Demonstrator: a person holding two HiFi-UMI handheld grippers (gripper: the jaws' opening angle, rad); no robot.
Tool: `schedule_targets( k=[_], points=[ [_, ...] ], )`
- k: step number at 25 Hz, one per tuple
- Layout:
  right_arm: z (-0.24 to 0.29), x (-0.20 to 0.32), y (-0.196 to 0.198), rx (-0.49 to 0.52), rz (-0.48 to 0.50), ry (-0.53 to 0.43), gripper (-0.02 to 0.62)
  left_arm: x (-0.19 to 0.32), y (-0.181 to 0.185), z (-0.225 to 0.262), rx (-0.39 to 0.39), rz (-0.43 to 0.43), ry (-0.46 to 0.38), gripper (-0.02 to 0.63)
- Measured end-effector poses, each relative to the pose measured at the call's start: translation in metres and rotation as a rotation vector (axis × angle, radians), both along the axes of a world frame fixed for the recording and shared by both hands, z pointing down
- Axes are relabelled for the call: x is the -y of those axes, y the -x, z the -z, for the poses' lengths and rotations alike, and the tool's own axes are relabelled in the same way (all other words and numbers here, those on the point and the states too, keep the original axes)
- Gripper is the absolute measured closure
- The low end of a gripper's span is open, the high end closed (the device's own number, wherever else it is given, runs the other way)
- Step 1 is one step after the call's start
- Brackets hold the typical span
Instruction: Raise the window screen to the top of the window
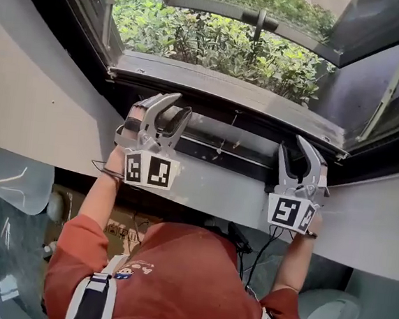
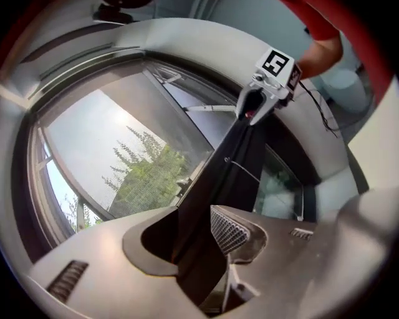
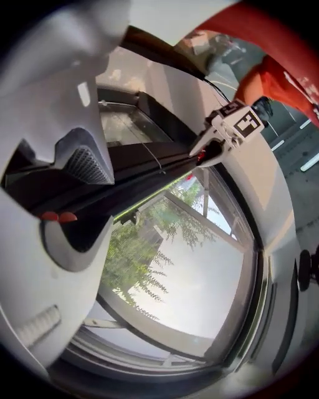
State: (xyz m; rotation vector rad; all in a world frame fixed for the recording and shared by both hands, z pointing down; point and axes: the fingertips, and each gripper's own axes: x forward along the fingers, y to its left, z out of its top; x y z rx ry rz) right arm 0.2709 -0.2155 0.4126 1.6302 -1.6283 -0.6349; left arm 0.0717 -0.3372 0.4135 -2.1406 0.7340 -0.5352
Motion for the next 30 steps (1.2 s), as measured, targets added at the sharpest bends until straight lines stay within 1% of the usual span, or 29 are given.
schedule_targets(
  k=[2, 4, 7, 10, 13, 16, 19, 22, 25, 27, 30],
  points=[
    [-0.007, 0.003, -0.007, -0.1, -0.01, 0.052, 0.426, 0.01, 0.003, -0.008, 0.109, 0.006, -0.039, 0.446],
    [-0.012, 0.007, -0.008, -0.166, -0.013, 0.09, 0.42, 0.02, 0.008, -0.015, 0.191, 0.013, -0.058, 0.444],
    [-0.013, 0.007, -0.007, -0.198, -0.013, 0.104, 0.42, 0.028, 0.01, -0.026, 0.272, 0.005, -0.061, 0.437],
    [-0.013, 0.009, -0.003, -0.213, -0.003, 0.113, 0.42, 0.032, 0.013, -0.033, 0.326, -0.005, -0.073, 0.434],
    [-0.013, 0.01, -0.003, -0.225, 0.009, 0.122, 0.422, 0.035, 0.012, -0.033, 0.358, 0.001, -0.087, 0.434],
    [-0.014, 0.009, -0.007, -0.257, -0.008, 0.135, 0.422, 0.035, 0.008, -0.031, 0.382, -0.001, -0.102, 0.434],
    [-0.016, 0.007, -0.007, -0.293, -0.034, 0.173, 0.42, 0.034, 0.008, -0.032, 0.404, -0.011, -0.1, 0.434],
    [-0.022, 0.008, -0.009, -0.328, -0.044, 0.218, 0.42, 0.034, 0.008, -0.031, 0.41, -0.012, -0.103, 0.434],
    [-0.037, 0.01, -0.014, -0.345, -0.056, 0.266, 0.42, 0.031, 0.008, -0.034, 0.419, -0.03, -0.073, 0.43],
    [-0.041, 0.01, -0.016, -0.327, -0.06, 0.277, 0.417, 0.029, 0.008, -0.038, 0.43, -0.037, -0.052, 0.418],
    [-0.037, 0.01, -0.015, -0.248, -0.055, 0.263, 0.417, 0.029, 0.006, -0.035, 0.414, -0.042, -0.054, 0.416]
  ],
)
